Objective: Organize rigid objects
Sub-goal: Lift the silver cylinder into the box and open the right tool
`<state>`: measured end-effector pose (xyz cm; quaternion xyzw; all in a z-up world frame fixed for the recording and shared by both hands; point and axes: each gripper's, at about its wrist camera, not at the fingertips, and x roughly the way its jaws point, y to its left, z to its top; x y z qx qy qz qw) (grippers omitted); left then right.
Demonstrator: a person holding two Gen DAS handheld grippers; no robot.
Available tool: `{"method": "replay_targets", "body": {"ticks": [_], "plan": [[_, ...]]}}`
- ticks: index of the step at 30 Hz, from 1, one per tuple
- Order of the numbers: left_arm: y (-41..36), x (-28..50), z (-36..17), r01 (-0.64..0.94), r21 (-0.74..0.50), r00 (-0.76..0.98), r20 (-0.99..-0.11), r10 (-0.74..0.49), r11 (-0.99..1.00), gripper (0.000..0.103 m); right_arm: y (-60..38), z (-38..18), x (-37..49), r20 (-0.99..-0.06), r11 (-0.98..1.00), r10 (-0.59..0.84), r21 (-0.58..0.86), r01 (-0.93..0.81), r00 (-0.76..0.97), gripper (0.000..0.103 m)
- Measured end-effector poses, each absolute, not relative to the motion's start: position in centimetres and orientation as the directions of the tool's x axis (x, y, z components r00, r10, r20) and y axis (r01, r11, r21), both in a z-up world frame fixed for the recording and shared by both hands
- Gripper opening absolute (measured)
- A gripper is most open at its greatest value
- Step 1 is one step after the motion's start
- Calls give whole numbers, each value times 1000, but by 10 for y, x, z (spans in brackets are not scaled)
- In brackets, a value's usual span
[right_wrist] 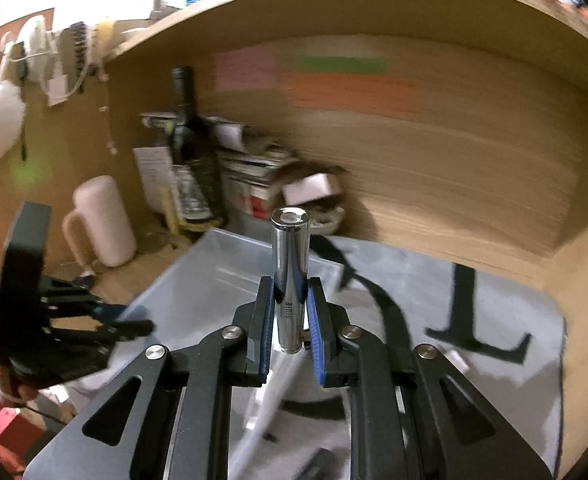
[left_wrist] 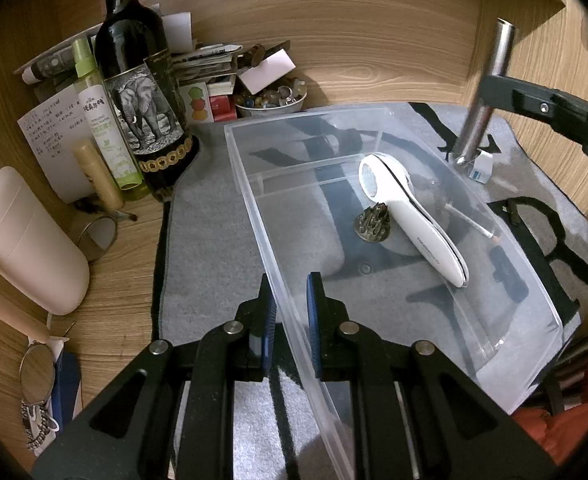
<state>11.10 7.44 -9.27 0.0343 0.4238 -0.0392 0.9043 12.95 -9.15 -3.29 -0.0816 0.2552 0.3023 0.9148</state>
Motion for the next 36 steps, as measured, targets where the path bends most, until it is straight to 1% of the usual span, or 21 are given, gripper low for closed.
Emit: {"method": "replay_targets", "body": {"ticks": [2,7,20,33,35,36], "plan": [[74,111,-93,100,29,638,-769,-42,995,13,-80,-34,130,-527,781,534,7,-625,661,15],[74,111,-93,100,28,638,-769,-42,995,13,-52,-48,133,-577,744,539,-15,-668,613,15],[73,112,-93,101,28,639,-768,-43,994,13,-31,-90,156,-721,727,467,-16,-687,511,15],[74,111,-93,103,24,642,-765,-48,994,13,-24,-92,159,-741,725,438,-44,-688,509,15],[73,111,-93,104,22,643,-764,-51,994,13,-23,-93,160,-747,728,430,-46,-685,507,21],[74,110,-93,104,21,644,-764,-52,994,13,-23,-93,161,-748,730,427,-47,-682,508,29]]}}
